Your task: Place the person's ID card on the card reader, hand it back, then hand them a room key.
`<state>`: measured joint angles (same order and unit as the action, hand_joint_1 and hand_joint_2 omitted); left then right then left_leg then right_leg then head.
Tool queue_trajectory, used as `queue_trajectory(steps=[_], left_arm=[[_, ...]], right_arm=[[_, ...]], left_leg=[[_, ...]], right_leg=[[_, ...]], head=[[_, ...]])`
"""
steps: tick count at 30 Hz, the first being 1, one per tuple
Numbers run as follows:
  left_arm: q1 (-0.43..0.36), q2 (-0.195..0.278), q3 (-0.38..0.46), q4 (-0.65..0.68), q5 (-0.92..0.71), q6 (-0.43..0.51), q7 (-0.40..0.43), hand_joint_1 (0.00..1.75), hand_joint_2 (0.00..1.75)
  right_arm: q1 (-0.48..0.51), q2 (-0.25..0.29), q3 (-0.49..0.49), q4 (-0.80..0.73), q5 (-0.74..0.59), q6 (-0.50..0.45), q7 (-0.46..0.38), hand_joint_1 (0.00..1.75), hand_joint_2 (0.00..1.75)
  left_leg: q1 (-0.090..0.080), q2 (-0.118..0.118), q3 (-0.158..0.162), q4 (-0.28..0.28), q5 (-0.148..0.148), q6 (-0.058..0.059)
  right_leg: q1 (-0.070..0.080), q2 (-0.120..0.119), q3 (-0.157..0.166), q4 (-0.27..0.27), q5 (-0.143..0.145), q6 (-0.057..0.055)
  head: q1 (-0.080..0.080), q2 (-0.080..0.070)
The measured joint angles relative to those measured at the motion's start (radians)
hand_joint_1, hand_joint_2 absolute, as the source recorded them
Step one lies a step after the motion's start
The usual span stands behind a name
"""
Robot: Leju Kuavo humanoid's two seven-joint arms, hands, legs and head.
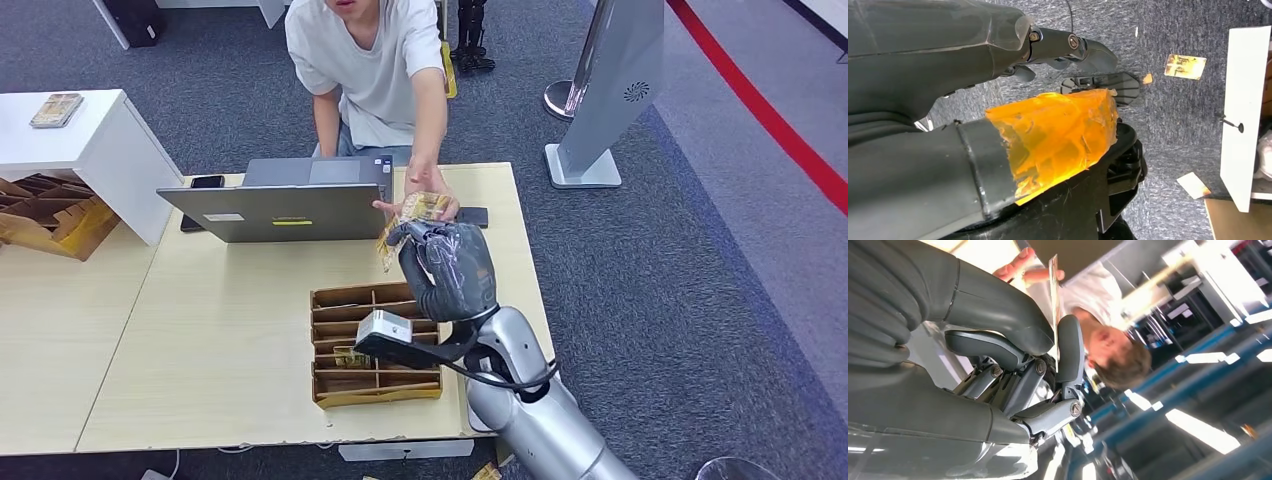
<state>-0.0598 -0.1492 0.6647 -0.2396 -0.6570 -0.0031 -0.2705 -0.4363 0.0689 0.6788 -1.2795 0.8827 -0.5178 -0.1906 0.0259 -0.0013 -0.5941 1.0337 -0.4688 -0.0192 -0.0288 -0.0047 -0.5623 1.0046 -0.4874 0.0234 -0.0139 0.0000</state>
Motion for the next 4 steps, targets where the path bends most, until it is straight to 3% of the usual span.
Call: queue_trajectory(steps=[4], left_arm=[[0.0, 0.0, -0.006, 0.0, -0.005, 0.0, 0.005, 0.0, 0.0]], right_arm=[[-0.024, 0.012, -0.004, 0.053, 0.005, 0.028, 0.029, 1.75, 1.75]], left_leg=[[0.0, 0.0, 0.0, 0.0, 0.0, 0.0]], right_leg=[[0.0, 0.0, 0.0, 0.0, 0.0, 0.0]], head=[[0.0, 0.0]])
